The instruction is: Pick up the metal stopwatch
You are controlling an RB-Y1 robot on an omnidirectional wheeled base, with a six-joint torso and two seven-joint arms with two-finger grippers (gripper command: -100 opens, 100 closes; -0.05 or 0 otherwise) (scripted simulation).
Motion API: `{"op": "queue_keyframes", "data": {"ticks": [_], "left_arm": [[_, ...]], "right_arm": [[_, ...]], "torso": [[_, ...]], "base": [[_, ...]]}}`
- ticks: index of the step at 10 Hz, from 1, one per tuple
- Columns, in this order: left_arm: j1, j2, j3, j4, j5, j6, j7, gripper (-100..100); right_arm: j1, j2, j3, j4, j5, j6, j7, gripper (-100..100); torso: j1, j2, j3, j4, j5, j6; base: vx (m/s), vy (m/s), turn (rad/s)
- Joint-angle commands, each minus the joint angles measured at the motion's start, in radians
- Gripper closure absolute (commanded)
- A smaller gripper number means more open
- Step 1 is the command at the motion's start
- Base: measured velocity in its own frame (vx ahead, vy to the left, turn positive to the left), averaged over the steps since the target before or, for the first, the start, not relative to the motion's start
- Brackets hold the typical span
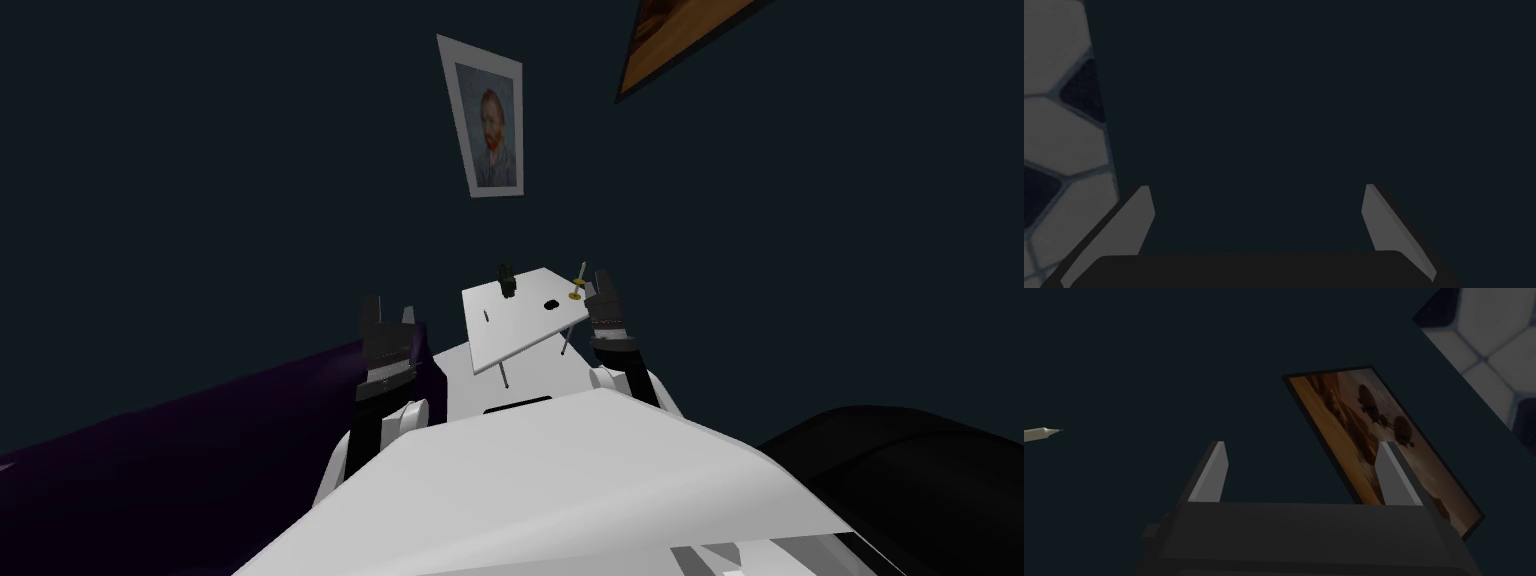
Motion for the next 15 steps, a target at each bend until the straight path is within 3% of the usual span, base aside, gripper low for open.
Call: {"op": "queue_keyframes", "data": {"ticks": [1,6,7,14,15], "left_arm": [[-0.002,0.048,-0.007,0.011,0.008,0.019,-0.009,-100],[-0.008,0.191,-0.035,0.065,0.047,0.103,-0.049,-100],[-0.008,0.201,-0.035,0.065,0.047,0.103,-0.049,-100],[-0.017,0.414,-0.084,0.179,0.119,0.257,-0.111,-100],[-0.017,0.433,-0.084,0.179,0.119,0.260,-0.111,-100]], "right_arm": [[0.000,0.000,0.000,0.000,0.000,0.000,0.000,0],[0.000,0.000,0.000,0.000,0.000,0.000,0.000,0],[0.000,0.000,0.000,0.000,0.000,0.000,0.000,0],[0.000,0.000,0.000,0.000,0.000,0.000,0.000,0],[0.000,0.000,0.000,0.000,0.000,0.000,0.000,0]], "torso": [[0.000,0.000,0.000,0.000,0.000,0.000],[0.001,0.003,0.002,0.001,0.000,0.000],[0.001,0.003,0.001,0.001,0.000,0.000],[0.000,0.002,0.001,0.000,0.000,0.000],[-0.001,0.001,0.001,0.000,0.000,0.000]], "base": [[-0.016,0.002,-0.130],[-0.038,0.012,-0.133],[-0.024,0.002,-0.046],[-0.027,-0.010,-0.170],[-0.016,-0.022,-0.057]]}}
